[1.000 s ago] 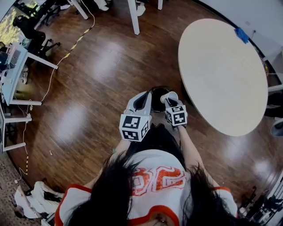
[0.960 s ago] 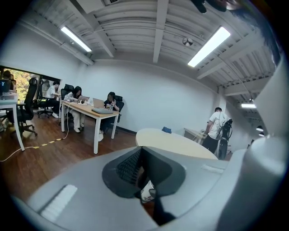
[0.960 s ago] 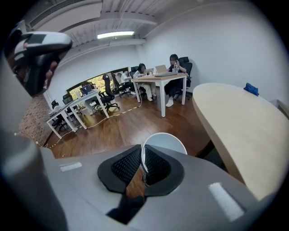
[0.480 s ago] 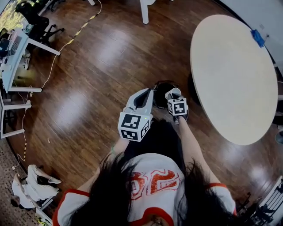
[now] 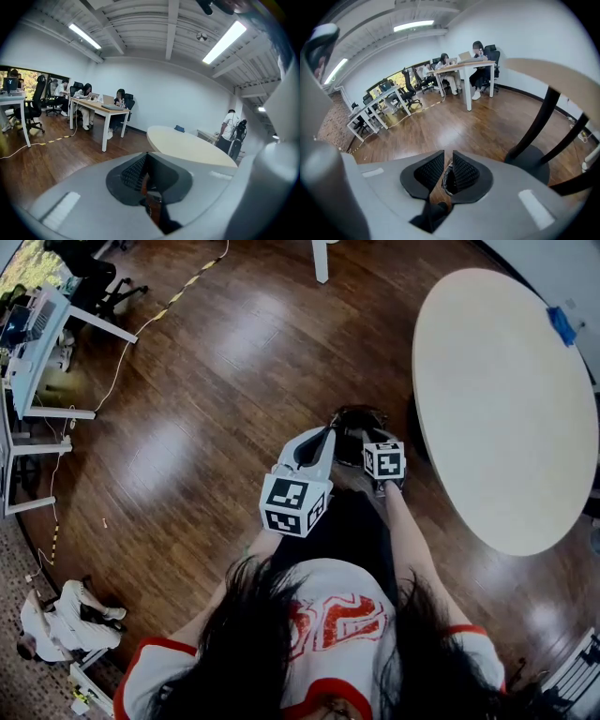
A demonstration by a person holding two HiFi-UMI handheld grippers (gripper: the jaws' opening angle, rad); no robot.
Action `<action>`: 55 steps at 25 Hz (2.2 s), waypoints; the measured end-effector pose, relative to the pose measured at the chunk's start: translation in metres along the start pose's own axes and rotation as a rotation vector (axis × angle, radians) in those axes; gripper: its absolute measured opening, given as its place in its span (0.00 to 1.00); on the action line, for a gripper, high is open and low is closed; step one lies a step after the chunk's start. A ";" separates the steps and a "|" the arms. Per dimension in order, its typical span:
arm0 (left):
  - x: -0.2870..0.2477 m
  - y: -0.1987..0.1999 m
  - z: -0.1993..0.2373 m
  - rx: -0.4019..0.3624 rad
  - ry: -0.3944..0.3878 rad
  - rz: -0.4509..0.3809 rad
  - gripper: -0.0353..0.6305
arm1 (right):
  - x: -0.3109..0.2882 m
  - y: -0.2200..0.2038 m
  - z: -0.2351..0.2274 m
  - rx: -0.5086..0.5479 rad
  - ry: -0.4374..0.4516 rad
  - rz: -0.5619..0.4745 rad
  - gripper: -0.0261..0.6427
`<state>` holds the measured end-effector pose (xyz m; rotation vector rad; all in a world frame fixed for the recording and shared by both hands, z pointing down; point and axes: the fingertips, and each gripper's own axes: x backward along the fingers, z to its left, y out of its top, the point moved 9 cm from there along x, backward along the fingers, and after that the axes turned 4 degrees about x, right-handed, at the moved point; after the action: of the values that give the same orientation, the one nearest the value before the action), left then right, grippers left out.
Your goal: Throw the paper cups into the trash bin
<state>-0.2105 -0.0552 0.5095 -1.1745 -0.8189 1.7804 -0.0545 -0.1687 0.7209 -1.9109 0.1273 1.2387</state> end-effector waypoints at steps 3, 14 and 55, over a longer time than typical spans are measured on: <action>0.004 0.005 -0.006 0.000 0.009 0.004 0.05 | 0.029 0.009 0.010 -0.044 0.011 -0.082 0.04; 0.026 0.032 -0.013 0.009 0.057 -0.009 0.05 | 0.140 0.013 0.016 -0.212 0.037 -0.251 0.04; -0.007 0.065 -0.027 -0.153 -0.309 0.018 0.05 | 0.226 0.055 0.059 -0.435 -0.177 -0.588 0.04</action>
<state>-0.2019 -0.0884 0.4476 -1.0171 -1.1443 1.9719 -0.0081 -0.0881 0.4995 -1.9703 -0.7999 1.0655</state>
